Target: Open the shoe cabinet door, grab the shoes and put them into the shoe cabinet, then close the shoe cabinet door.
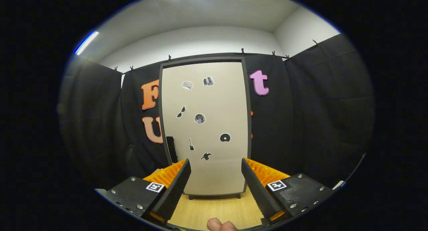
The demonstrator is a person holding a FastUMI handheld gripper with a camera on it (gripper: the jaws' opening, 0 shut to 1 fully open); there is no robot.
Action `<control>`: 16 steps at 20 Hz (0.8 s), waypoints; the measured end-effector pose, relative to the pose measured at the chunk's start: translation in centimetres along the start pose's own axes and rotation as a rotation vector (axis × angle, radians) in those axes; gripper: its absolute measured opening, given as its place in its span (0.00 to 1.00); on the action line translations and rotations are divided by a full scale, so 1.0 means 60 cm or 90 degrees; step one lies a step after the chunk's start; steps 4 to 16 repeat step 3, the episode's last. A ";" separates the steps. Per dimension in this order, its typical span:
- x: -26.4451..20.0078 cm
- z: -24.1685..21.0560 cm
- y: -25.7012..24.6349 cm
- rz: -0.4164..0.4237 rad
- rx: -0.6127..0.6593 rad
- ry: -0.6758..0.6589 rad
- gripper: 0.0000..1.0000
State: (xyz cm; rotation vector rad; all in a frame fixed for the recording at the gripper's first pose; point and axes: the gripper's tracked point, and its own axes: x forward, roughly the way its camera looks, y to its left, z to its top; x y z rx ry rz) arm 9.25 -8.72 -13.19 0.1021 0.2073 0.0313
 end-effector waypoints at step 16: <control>-0.003 0.005 -0.004 0.009 0.008 -0.010 0.96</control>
